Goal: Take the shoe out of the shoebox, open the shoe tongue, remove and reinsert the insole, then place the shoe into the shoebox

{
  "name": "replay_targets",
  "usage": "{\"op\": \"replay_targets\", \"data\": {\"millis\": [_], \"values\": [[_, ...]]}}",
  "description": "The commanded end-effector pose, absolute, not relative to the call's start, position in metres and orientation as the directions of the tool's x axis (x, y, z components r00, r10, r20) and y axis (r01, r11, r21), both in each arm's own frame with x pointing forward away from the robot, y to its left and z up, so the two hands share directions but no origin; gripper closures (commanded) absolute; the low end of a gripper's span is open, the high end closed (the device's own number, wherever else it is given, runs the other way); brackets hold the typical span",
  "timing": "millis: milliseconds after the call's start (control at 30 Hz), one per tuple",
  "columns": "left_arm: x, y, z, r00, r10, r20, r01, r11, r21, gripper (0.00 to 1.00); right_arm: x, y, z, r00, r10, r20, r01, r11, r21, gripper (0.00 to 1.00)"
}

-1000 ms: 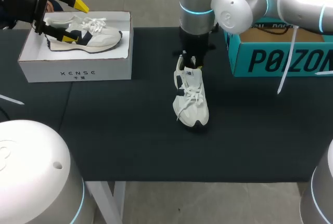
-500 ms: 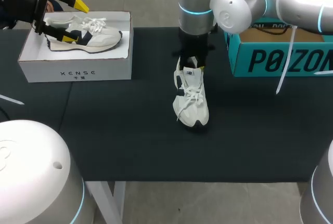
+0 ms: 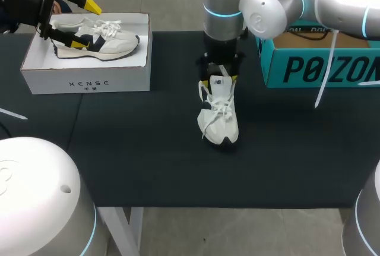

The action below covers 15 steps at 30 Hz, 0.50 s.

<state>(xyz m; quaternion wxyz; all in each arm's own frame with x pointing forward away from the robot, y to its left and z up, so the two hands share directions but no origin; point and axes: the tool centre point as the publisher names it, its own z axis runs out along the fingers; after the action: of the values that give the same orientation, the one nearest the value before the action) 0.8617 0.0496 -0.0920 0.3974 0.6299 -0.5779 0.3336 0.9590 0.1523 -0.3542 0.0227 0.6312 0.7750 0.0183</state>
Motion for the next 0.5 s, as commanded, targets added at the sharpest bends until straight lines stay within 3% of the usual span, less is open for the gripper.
{"op": "replay_targets", "data": {"millis": [33,500], "values": [[0.8623,0.0494,-0.0918,0.11,-0.465,0.878,-0.993,-0.015,0.116,0.0,0.9582,0.1528,-0.3563,-0.202,0.979,-0.012,0.978,0.202,0.055,0.08],[0.8623,0.0494,-0.0918,0.11,-0.465,0.878,-0.993,-0.015,0.116,0.0,0.9543,0.1548,-0.352,-0.197,0.98,-0.01,0.978,0.197,0.062,0.0]]}}
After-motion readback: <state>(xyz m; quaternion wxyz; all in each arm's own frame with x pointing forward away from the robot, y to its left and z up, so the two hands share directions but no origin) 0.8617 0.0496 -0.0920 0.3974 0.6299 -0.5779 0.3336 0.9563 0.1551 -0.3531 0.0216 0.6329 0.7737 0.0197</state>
